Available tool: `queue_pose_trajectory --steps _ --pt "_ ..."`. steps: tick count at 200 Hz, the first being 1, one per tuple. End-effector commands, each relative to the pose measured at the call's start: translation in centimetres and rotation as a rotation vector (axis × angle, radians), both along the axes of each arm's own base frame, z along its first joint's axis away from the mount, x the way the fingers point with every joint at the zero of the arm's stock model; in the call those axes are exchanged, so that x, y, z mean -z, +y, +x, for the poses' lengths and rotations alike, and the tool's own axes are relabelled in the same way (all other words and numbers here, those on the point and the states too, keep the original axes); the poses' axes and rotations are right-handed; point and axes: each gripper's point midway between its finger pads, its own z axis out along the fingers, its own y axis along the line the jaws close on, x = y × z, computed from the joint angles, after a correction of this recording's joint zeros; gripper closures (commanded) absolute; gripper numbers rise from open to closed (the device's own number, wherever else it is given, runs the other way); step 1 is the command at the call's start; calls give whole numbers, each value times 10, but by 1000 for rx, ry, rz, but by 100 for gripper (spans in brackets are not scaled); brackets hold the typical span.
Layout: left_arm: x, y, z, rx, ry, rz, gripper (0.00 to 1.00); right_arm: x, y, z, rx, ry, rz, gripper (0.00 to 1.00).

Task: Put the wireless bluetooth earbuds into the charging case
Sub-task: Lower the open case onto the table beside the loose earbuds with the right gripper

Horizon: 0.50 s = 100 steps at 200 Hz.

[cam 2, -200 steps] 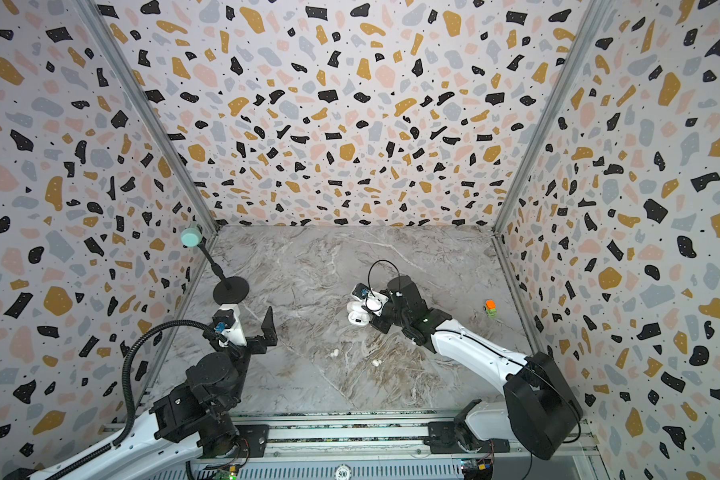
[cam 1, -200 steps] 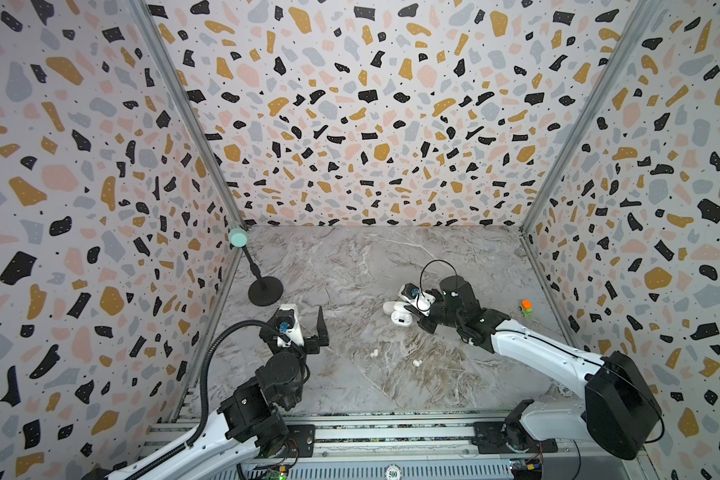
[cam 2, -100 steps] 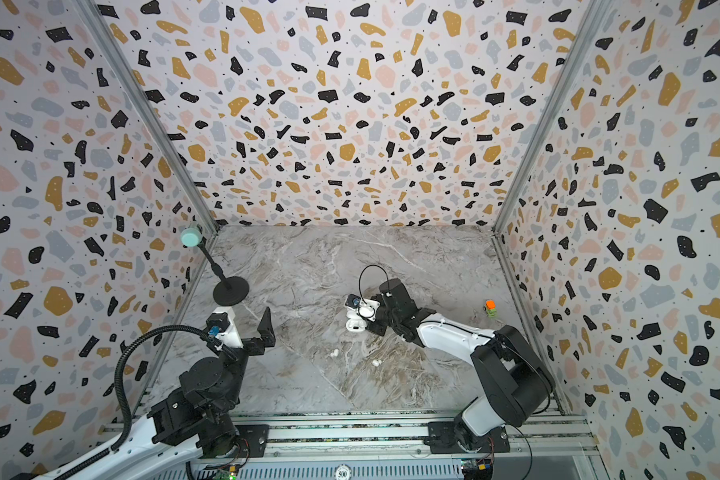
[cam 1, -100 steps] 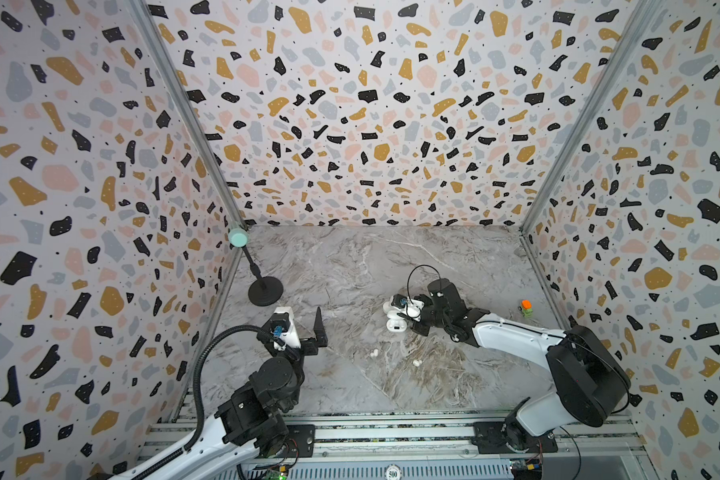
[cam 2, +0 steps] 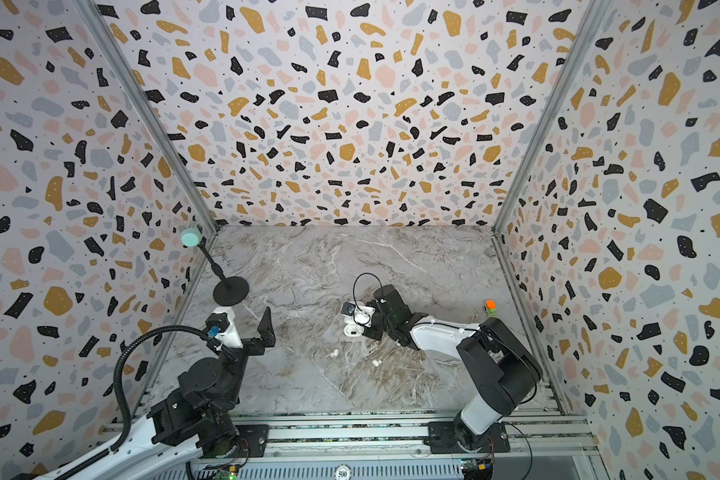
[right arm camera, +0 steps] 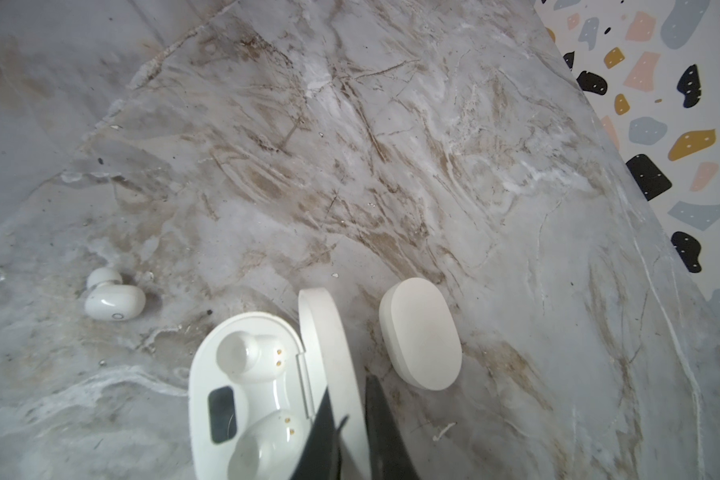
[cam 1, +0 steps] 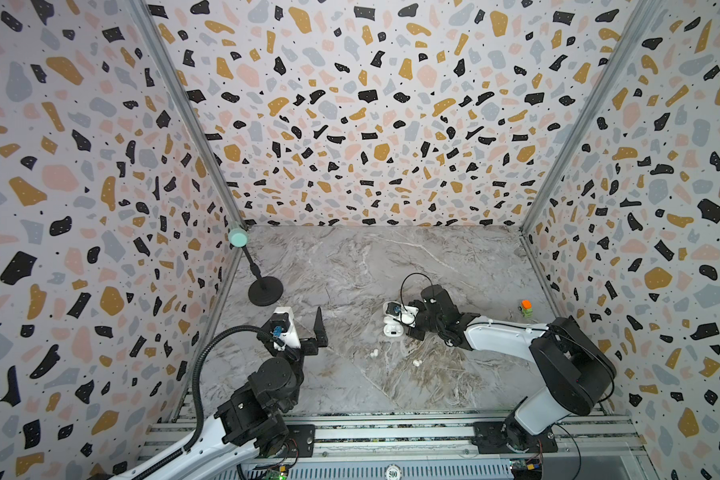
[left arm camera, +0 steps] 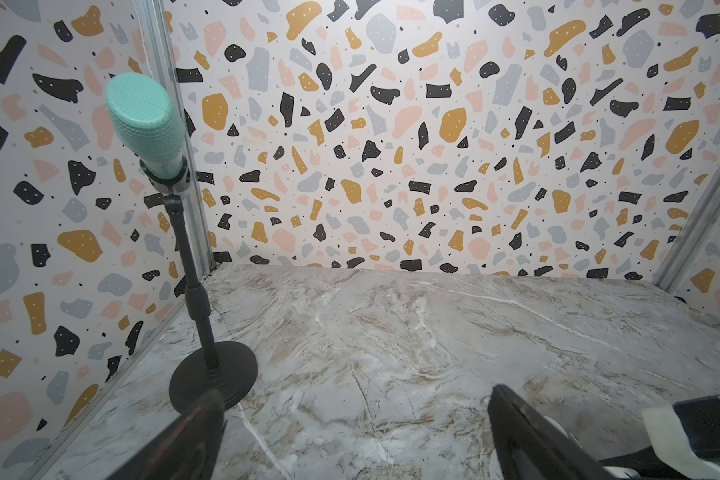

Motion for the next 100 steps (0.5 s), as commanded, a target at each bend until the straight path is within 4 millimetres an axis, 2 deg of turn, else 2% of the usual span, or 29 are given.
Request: queue_pose_trajectory --steps 1,100 --pt "-5 2 0 -5 -27 -24 0 -2 3 3 -2 -26 4 100" --pt "-4 1 0 2 -26 -24 0 9 2 15 38 -19 -37 100"
